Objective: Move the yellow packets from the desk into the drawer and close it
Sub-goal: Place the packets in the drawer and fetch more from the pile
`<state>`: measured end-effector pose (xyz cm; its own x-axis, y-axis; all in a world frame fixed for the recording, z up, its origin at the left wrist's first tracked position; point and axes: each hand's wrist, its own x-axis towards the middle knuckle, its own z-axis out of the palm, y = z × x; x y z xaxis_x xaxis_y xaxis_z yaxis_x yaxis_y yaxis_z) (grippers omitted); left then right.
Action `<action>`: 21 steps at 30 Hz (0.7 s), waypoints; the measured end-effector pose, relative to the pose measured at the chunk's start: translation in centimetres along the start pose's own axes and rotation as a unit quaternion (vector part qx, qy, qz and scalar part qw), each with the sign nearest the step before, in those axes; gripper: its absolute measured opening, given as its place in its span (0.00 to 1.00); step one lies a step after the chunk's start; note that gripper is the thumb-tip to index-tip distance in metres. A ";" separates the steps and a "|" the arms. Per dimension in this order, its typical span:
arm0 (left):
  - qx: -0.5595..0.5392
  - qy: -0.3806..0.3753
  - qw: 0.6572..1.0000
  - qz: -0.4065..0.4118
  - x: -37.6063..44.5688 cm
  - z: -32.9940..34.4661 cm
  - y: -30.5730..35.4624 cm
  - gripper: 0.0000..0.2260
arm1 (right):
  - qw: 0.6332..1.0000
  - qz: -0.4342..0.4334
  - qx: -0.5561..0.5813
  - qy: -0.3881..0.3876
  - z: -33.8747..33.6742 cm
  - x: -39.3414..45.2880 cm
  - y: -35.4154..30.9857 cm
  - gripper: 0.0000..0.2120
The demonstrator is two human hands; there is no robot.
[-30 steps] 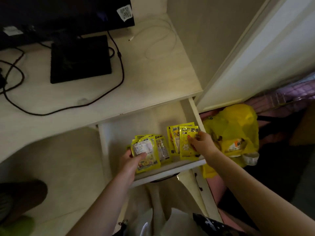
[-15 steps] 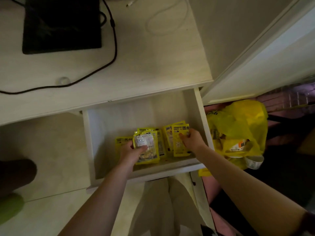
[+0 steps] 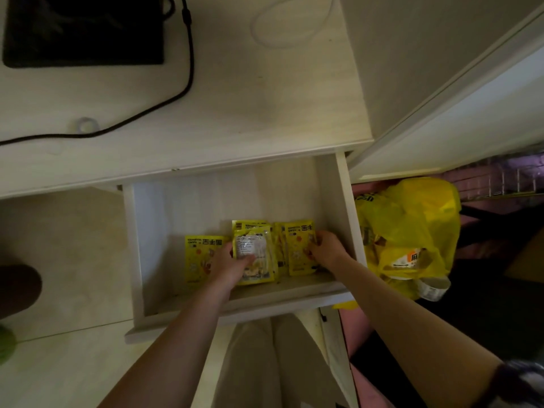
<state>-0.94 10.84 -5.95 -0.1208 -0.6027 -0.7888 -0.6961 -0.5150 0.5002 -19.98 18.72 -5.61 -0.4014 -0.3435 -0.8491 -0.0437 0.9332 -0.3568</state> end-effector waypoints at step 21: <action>0.014 0.092 0.993 0.075 -8.1 -5.6 0.6 0.11 | 0.956 -0.157 -0.249 0.004 -1.8 -8.7 -2.9 0.18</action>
<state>3.60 11.98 2.75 -0.0951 -0.7731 -0.6271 -0.7000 -0.3960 0.5943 -18.06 19.15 3.54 -0.3031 -0.6164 -0.7268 -0.5932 0.7189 -0.3623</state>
